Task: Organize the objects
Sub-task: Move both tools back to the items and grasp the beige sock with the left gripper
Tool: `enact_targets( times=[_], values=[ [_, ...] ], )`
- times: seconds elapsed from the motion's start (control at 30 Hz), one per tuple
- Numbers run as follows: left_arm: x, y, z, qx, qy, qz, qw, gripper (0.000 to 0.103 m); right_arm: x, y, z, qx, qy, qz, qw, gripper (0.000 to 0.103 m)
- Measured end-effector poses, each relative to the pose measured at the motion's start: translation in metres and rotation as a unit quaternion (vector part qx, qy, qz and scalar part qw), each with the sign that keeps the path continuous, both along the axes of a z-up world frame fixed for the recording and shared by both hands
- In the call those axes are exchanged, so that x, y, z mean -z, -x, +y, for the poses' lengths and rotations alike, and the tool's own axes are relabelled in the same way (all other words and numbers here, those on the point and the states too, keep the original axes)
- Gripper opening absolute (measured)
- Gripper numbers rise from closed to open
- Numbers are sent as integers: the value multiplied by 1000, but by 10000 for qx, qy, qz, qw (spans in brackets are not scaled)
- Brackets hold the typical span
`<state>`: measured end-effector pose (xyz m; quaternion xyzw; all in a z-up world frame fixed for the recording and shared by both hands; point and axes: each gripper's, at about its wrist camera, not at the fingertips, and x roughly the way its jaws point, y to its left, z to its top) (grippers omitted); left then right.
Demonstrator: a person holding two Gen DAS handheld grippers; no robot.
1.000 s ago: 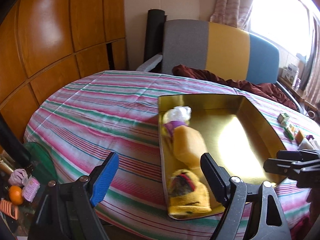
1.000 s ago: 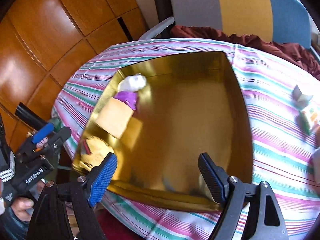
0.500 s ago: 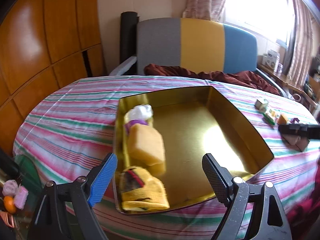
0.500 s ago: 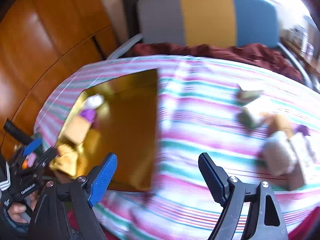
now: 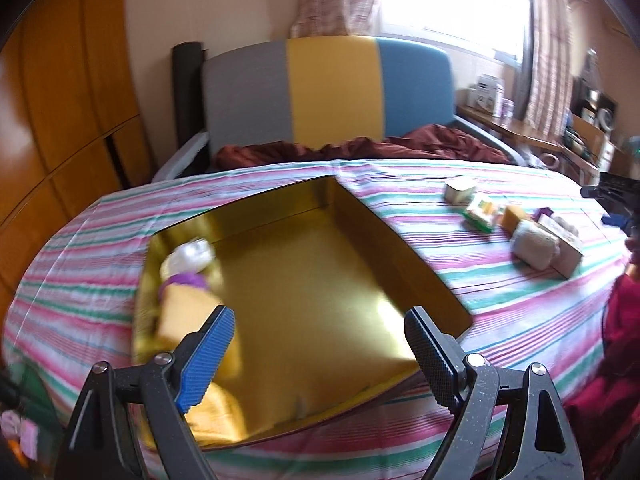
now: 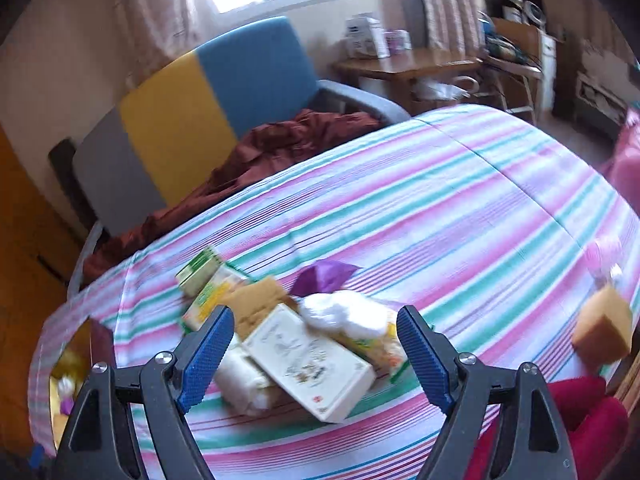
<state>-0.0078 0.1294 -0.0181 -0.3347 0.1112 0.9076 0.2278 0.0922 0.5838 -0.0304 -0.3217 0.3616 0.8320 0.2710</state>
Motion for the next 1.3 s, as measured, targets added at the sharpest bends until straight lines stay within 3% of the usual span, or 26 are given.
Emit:
enact_targets(
  times=[0.03,0.07,0.17,0.53,0.7,1.0,1.27,1.3],
  values=[
    [0,-1,8,84,2,-14,10000,87,0,0,0,0,0,0,10000,86],
    [0,-1,17,170,-3,-34,9998,87,5,-9,11,202,344,213,9990,86],
    [3,-5,48,477,-41,-174,9987,87,6,-30,26,590,622,817,9930,87],
    [14,-10,161,1449,-422,-1099,9824,84,7,-23,20,224,733,903,9930,87],
    [33,7,205,1418,-681,-1726,9723,82,8,-23,20,176,783,954,9922,87],
    [63,43,254,1021,-1100,-2469,9574,82,5,-11,12,-145,568,799,9951,87],
    [84,61,288,848,-1416,-2728,9478,83,5,-5,9,-254,508,650,9963,87],
    [84,59,289,917,-1422,-2608,9505,75,5,-5,8,-265,504,629,9964,87]
  ],
)
